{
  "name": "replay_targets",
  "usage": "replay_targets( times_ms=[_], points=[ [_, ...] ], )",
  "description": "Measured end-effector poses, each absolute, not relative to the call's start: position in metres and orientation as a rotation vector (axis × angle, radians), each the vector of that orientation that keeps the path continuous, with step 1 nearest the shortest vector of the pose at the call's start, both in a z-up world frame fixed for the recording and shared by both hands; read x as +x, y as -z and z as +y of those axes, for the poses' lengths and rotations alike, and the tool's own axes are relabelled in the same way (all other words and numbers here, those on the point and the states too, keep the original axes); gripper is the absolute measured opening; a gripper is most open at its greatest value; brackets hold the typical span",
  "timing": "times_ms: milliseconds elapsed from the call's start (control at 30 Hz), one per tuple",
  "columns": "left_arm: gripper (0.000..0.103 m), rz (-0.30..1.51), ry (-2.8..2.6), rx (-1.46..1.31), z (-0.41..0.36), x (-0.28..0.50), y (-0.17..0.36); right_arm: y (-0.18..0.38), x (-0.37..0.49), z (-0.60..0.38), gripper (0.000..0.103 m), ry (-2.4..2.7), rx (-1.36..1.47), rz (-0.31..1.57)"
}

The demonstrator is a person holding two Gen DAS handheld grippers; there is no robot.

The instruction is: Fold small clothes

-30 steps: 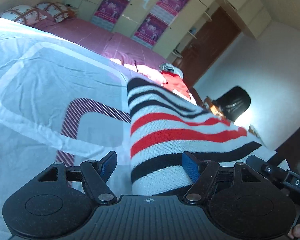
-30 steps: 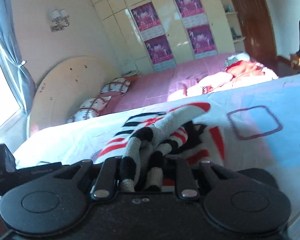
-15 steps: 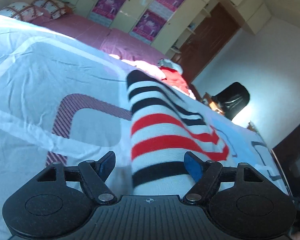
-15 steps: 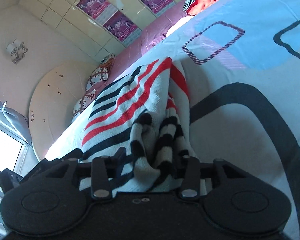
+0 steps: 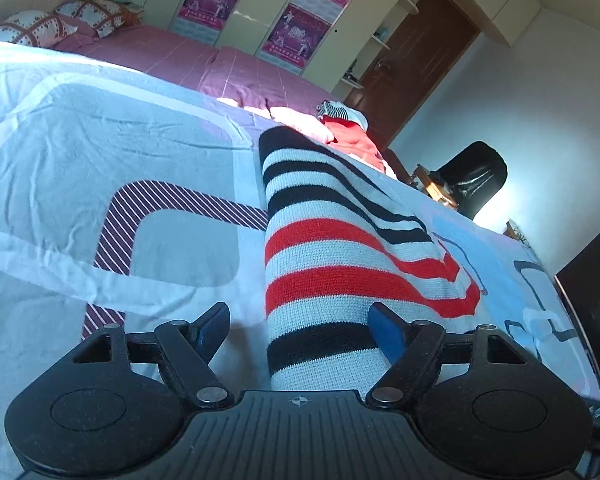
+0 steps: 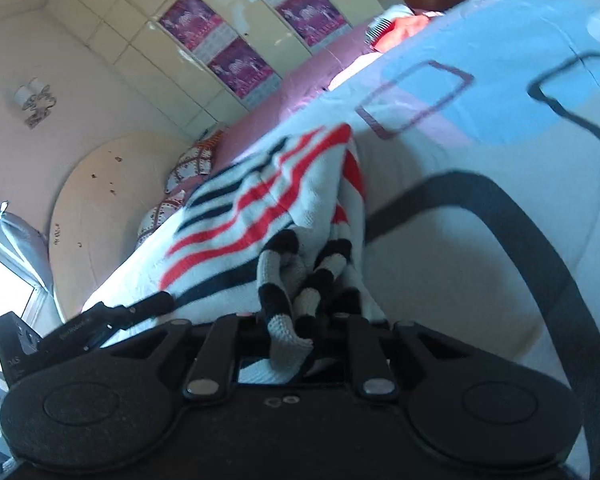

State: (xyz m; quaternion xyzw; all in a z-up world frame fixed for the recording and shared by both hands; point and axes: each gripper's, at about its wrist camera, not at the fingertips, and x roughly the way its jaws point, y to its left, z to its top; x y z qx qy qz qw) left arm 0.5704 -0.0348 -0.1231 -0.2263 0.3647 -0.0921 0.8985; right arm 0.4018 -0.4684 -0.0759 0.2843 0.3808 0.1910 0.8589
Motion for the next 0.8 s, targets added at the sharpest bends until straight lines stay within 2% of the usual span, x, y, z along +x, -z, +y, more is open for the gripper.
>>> replay_targets(
  times_ms=[67,167,233,300,400,433,467,500,667,767,800],
  points=[
    [0.076,0.76,0.181,-0.458,-0.034,0.569,0.123,0.07,0.404,-0.464,0.015,-0.432,0.567,0.775],
    [0.076,0.778,0.191,-0.454,-0.036,0.571,0.125,0.089,0.412,-0.461,0.016,-0.391,0.529,0.879],
    [0.076,0.779,0.191,-0.442,-0.038,0.57,0.124,0.096,0.408,-0.471,0.016,-0.408,0.601,0.874],
    [0.076,0.762,0.201,-0.438,-0.036,0.564,0.117,0.091,0.407,-0.481,0.029,-0.409,0.676,0.876],
    [0.076,0.729,0.248,-0.454,-0.033,0.546,0.109,0.082,0.401,-0.489,0.04,-0.42,0.691,0.862],
    [0.076,0.731,0.262,-0.46,-0.033,0.54,0.109,0.083,0.401,-0.493,0.04,-0.422,0.711,0.878],
    [0.076,0.743,0.264,-0.455,-0.034,0.536,0.111,0.085,0.399,-0.495,0.034,-0.417,0.732,0.885],
    [0.076,0.759,0.262,-0.449,-0.035,0.531,0.114,0.086,0.395,-0.498,0.015,-0.413,0.742,0.881],
    [0.076,0.792,0.263,-0.426,-0.036,0.514,0.135,0.107,0.384,-0.5,0.012,-0.391,0.724,0.927],
    [0.076,0.79,0.265,-0.382,-0.035,0.508,0.135,0.104,0.383,-0.499,0.013,-0.396,0.704,0.931],
    [0.076,0.792,0.266,-0.363,-0.035,0.506,0.134,0.101,0.383,-0.498,0.016,-0.398,0.689,0.939]
  ],
)
